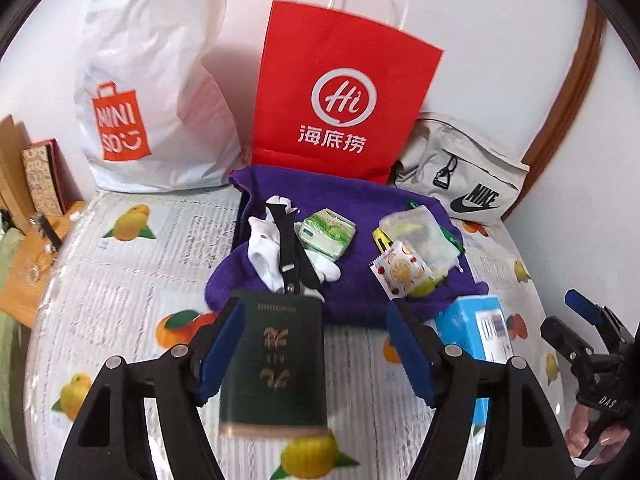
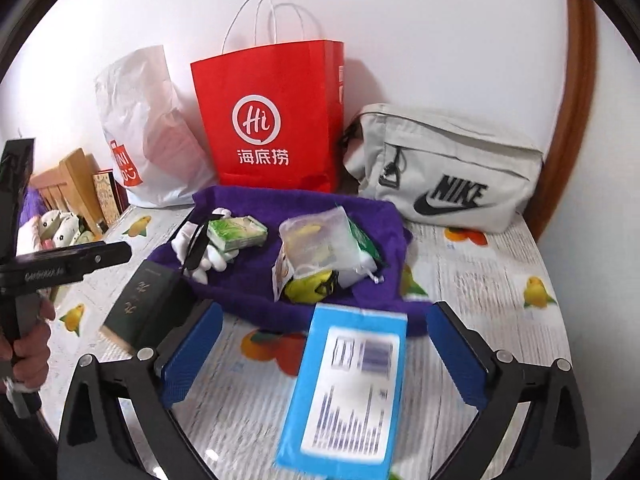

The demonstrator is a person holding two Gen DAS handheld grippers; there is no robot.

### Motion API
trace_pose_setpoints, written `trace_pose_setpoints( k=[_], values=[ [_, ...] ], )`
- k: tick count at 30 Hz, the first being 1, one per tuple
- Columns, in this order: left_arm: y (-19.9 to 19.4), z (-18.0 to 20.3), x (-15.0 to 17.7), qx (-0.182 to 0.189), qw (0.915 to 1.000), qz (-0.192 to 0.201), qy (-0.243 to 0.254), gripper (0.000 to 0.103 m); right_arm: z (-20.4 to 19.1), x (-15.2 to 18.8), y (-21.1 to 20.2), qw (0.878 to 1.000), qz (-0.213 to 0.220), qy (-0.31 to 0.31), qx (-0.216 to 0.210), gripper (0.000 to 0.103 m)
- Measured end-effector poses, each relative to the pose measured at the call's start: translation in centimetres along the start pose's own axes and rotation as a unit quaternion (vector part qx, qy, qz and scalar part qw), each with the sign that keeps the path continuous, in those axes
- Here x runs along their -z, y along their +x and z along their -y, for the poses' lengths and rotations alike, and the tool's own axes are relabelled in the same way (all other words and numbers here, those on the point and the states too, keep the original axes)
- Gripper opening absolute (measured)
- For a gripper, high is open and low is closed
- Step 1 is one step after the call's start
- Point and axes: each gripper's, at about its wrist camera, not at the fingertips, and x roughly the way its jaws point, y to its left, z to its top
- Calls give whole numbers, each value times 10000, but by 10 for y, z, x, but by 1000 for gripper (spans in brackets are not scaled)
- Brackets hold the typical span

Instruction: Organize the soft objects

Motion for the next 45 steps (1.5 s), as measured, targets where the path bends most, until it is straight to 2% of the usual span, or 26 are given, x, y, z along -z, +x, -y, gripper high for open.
trace_pose_setpoints(
  k=[4, 8, 10, 14, 16, 23, 33, 45],
  values=[
    [-27, 5, 18, -16, 9999, 114, 29, 77, -5, 12, -21, 9999, -68, 59, -88, 101],
    [-49, 11, 36, -129, 9997, 218, 59, 81, -7, 30, -45, 9997, 44, 236, 31, 101],
    [-60, 15, 46, -158, 9996, 240, 73, 88, -9, 38, -54, 9995, 83, 270, 131, 102],
    [-79, 24, 63, -155, 9994, 282, 121, 93, -11, 53, -74, 9989, 73, 275, 371, 103],
    [-90, 31, 72, -238, 9989, 343, 194, 100, -10, 59, -83, 9986, 106, 348, 384, 103],
    [-118, 46, 100, -402, 9975, 511, 269, 101, -13, 85, -117, 9981, 292, 423, 347, 103],
    [-144, 65, 128, -867, 9924, 764, 428, 101, -18, 108, -146, 9970, 448, 387, 505, 103],
    [-149, 65, 135, -922, 9922, 738, 391, 101, -21, 113, -153, 9967, 491, 329, 557, 103]
  ],
)
